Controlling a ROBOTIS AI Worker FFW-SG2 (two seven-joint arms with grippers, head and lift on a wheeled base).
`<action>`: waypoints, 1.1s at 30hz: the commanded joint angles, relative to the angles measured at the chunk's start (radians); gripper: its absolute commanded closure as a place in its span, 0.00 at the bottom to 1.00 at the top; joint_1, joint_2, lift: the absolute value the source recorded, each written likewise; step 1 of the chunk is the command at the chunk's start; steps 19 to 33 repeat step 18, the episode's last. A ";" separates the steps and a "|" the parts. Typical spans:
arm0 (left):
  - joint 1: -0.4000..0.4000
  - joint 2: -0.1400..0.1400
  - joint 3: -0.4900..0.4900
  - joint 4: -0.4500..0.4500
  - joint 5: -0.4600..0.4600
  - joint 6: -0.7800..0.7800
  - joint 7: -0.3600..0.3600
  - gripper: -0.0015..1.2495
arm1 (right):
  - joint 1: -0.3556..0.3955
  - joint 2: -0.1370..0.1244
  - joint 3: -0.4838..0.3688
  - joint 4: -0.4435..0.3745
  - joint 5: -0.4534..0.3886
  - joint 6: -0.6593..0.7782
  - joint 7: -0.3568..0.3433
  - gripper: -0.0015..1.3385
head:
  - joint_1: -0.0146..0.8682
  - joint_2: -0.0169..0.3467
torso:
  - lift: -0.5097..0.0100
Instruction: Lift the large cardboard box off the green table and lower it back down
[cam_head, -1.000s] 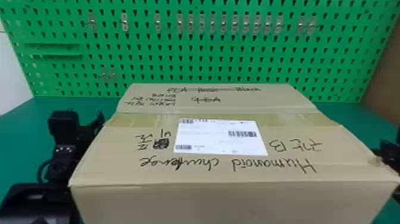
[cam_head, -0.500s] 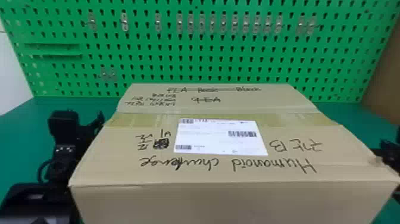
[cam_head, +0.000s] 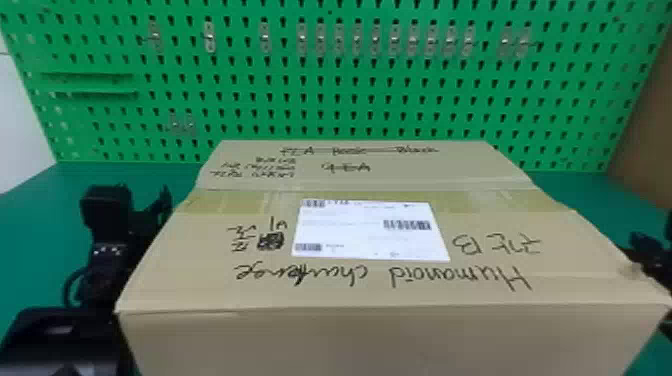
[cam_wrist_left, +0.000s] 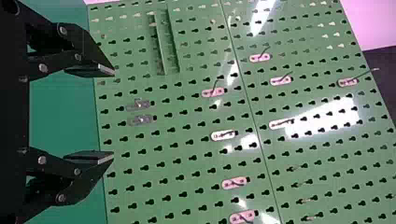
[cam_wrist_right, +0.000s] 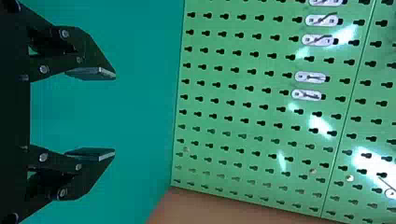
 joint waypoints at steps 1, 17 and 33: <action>-0.001 0.000 -0.002 0.000 0.002 0.009 0.000 0.52 | -0.001 -0.002 0.004 0.000 0.004 0.000 0.000 0.53 | 0.59 0.19 | 0.57; 0.001 0.002 -0.001 -0.005 -0.001 0.009 0.000 0.52 | -0.001 -0.003 0.005 0.000 0.004 0.002 0.000 0.53 | 0.59 0.19 | 0.57; 0.001 0.002 0.001 -0.005 -0.001 0.009 0.000 0.52 | -0.001 -0.003 0.005 -0.002 0.004 0.002 0.000 0.53 | 0.59 0.19 | 0.57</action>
